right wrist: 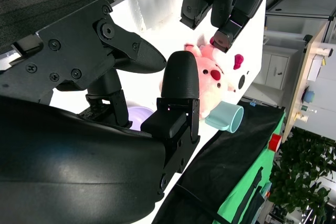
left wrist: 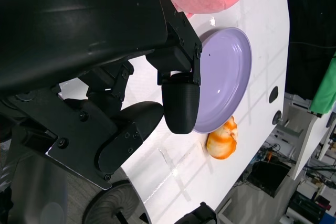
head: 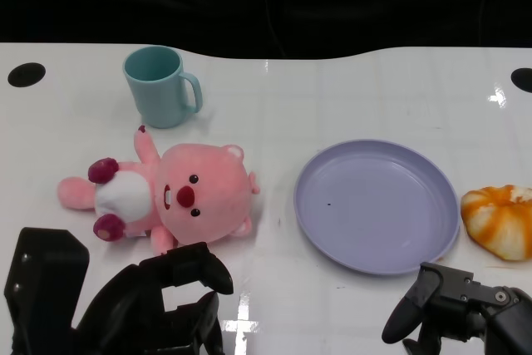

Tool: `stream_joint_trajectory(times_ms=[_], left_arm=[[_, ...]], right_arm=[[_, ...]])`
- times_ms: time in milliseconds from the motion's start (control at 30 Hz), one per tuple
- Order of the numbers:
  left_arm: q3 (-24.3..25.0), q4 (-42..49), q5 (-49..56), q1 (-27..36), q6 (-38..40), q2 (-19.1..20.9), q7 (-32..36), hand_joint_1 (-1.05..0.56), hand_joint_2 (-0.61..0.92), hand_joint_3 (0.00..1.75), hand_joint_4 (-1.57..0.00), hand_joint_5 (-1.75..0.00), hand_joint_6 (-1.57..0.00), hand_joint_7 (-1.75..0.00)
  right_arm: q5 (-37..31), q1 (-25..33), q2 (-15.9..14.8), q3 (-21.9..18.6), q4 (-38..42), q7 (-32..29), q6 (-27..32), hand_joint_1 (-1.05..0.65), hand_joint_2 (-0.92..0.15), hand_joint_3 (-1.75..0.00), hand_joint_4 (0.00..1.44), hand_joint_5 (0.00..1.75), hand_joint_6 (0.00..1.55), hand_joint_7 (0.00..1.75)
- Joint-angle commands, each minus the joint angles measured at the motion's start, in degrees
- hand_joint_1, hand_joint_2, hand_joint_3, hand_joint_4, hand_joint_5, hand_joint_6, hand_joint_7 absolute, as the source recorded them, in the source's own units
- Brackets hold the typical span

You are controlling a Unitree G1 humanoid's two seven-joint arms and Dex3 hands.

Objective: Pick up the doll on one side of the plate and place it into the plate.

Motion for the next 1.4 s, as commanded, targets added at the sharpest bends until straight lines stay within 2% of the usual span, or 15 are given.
stream_joint_trajectory(times_ms=[33, 1200, 1300, 1400], left_arm=[[0.35, 0.39, 0.44, -0.34, -0.88, 0.97, -0.89, -0.25, 0.45, 1.24, -0.81, -1.75, -0.72, -1.60], [0.85, 0.42, 0.65, -0.36, -1.06, 0.36, -0.77, -0.24, 0.47, 1.22, -0.79, -1.75, -0.72, -1.58], [0.91, 0.34, 1.22, -0.32, -2.64, 0.43, -1.07, -0.24, 0.46, 1.22, -0.76, -1.72, -0.75, -1.48], [1.18, -0.10, 1.00, -0.31, -3.06, 0.36, -0.86, -0.24, 0.41, 1.32, -0.76, -1.62, -0.78, -1.30]], right_arm=[[-0.09, 0.02, -0.45, -0.33, 0.17, -0.20, -0.58, -0.19, -0.57, -1.04, 0.63, 1.67, 0.58, 1.34], [-0.29, -0.16, -0.41, -0.24, -0.13, -0.31, -0.22, -0.17, -0.58, -1.03, 0.63, 1.67, 0.58, 1.33], [-0.02, -0.38, -0.31, -0.22, 0.16, -0.24, -0.42, -0.17, -0.57, -1.03, 0.63, 1.67, 0.58, 1.34], [-0.02, -0.59, -0.31, -0.13, 0.20, -0.22, -0.27, -0.17, -0.57, -1.03, 0.63, 1.67, 0.59, 1.34]])
